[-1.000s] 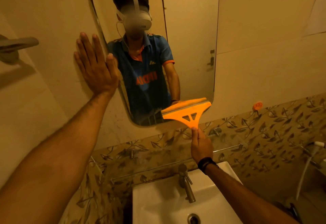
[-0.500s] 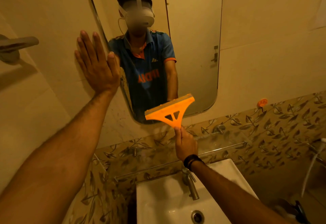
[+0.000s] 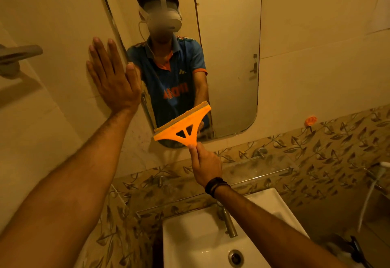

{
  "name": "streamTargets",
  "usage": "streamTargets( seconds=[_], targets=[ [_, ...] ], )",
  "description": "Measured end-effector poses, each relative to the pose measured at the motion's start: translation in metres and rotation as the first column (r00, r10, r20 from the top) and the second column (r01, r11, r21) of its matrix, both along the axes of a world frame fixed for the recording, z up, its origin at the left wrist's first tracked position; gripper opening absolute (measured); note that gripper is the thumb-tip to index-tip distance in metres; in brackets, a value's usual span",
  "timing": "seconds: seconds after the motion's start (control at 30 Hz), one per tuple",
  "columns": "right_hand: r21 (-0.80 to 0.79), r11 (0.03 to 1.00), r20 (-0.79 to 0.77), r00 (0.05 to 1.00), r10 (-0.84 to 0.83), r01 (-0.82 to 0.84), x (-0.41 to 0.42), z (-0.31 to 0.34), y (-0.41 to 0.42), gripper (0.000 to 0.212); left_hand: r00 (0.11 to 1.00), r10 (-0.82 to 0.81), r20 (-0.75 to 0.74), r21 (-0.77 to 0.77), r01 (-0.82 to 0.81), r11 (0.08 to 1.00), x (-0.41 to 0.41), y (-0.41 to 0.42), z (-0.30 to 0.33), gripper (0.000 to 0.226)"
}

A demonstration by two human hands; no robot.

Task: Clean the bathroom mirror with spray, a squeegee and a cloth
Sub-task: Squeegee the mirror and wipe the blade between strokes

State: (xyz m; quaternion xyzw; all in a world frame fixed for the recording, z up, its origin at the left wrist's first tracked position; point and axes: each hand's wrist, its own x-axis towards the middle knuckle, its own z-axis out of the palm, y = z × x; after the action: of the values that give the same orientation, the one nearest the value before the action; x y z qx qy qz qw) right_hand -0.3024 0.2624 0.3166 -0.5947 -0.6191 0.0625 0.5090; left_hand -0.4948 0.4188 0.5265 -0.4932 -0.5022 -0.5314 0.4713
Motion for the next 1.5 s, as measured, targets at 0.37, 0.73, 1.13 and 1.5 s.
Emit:
streamTargets(
  seconds=[0.37,0.73,1.13,1.5],
  targets=[
    [-0.224,0.974,0.149,0.988,0.028,0.006,0.025,-0.062,-0.013,0.045,1.0,0.003,-0.005,-0.003,-0.003,1.0,-0.002,0.004,-0.001,0.063],
    [0.048,0.997,-0.222,0.974,-0.05,0.063,0.07,0.006,-0.018,0.029,1.0,-0.01,-0.003,-0.094,0.009,0.996,0.005,-0.02,0.004,0.063],
    [0.254,0.967,-0.021,1.0,0.009,-0.004,0.105,0.195,0.02,0.051,0.982,-0.172,0.082,-0.252,0.187,0.949,0.028,-0.055,0.047,0.063],
    [0.376,0.923,-0.047,0.997,-0.063,0.076,0.1,0.286,0.037,0.05,0.953,-0.223,0.206,-0.314,0.28,0.907,0.05,-0.046,0.088,0.078]
  ],
)
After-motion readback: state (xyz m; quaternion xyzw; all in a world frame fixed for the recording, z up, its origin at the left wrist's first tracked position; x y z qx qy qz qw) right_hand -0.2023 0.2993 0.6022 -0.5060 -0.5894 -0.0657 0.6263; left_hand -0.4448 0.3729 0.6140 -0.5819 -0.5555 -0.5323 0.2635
